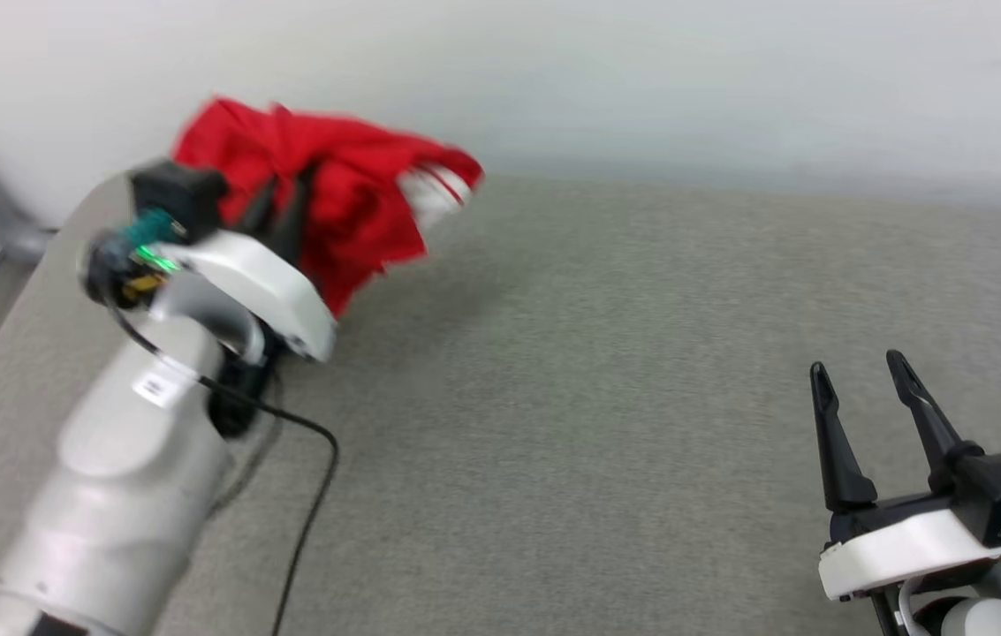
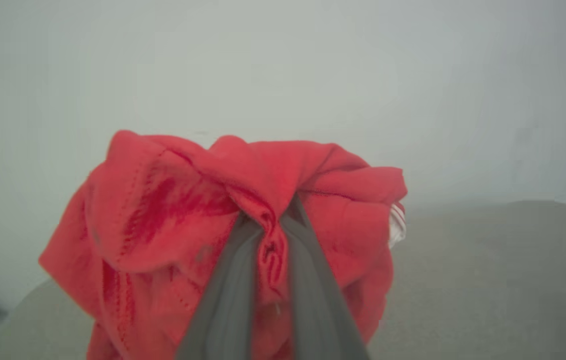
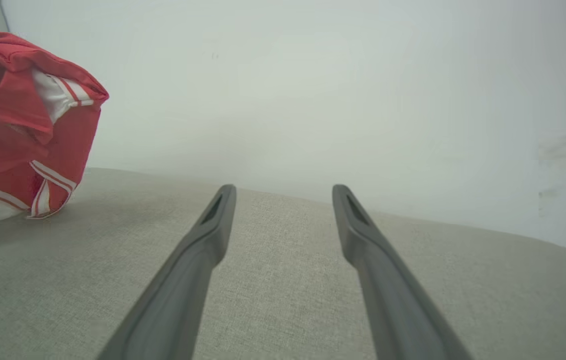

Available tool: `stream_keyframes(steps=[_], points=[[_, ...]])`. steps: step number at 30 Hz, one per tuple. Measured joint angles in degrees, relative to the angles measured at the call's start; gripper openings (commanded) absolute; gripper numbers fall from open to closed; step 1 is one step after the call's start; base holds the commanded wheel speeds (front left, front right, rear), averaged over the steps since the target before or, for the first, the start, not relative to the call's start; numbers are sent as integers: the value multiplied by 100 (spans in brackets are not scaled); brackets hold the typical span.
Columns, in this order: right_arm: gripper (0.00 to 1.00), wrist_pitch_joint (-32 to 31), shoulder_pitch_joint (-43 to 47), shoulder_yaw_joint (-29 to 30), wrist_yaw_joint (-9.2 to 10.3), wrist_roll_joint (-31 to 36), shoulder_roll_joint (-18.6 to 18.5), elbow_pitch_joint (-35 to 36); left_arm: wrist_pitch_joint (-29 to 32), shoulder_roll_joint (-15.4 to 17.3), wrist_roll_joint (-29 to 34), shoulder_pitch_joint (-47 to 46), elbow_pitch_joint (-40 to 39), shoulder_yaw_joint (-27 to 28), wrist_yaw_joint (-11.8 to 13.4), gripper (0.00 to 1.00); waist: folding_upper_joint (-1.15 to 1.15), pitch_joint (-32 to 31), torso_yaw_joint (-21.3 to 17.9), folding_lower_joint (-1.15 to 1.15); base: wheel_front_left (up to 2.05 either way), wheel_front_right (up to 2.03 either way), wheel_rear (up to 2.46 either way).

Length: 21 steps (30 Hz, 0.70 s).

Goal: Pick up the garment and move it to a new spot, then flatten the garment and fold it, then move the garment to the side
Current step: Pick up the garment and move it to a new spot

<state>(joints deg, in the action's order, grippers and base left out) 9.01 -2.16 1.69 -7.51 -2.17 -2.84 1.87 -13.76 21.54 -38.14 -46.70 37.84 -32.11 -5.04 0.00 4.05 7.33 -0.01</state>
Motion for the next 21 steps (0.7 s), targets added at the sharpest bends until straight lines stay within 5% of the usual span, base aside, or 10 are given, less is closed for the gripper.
stream_keyframes(steps=[13, 21], points=[[100, -199, 369, 174, 1, 3, -3, 235, 698, -1003, -119, 1527, -1314, -1345, -136, 0, 0, -346, -1000, 0, 0, 0, 0], [100, -241, 327, 166, 1, -47, -3, 377, 985, -1190, 54, 2268, -827, -2093, -129, 0, 0, -11, -1126, 0, 0, 0, 0]])
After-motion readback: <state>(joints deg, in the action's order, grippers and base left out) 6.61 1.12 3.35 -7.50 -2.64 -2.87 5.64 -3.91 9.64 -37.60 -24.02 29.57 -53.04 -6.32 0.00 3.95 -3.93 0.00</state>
